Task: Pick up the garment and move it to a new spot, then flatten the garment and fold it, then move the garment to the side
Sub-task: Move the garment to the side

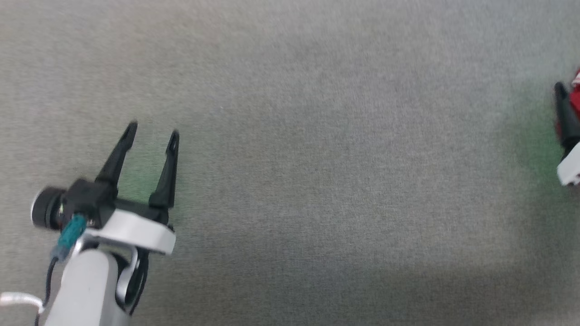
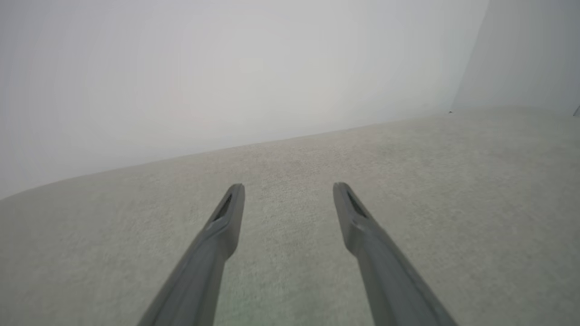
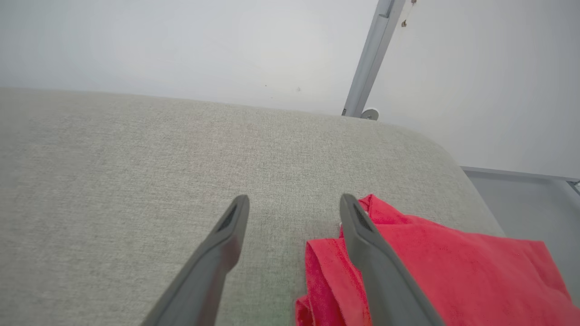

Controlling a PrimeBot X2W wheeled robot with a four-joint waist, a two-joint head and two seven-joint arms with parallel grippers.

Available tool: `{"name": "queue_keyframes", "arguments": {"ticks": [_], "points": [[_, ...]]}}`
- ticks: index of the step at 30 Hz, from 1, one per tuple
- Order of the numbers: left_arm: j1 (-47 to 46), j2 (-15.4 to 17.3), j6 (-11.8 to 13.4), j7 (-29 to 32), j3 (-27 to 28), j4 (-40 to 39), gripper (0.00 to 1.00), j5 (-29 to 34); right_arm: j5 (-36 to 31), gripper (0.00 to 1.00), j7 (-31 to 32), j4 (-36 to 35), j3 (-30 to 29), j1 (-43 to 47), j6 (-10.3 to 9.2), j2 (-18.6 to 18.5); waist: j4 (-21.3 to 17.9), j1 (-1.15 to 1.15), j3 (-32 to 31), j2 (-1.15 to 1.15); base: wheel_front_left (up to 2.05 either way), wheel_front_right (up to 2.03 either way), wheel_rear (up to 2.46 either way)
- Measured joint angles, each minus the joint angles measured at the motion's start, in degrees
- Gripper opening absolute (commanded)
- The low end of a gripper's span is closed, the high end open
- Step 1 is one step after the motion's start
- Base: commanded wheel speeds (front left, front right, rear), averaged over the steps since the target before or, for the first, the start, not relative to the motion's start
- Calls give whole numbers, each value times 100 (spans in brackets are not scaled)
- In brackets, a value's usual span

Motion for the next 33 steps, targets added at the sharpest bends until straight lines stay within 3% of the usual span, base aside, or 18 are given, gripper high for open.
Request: {"name": "queue_keyframes", "arguments": {"ticks": [19,33], "points": [[1406,-394,0,0,761,254,100,-68,55,100,-54,-2341,-809,2475,0,1036,588,0,-1225,0,0,0,0],[1801,-630,0,0,946,226,100,-89,-8,100,1,-3155,-1183,3194,-1,1452,675,0,-1549,0,0,0,0]]}}
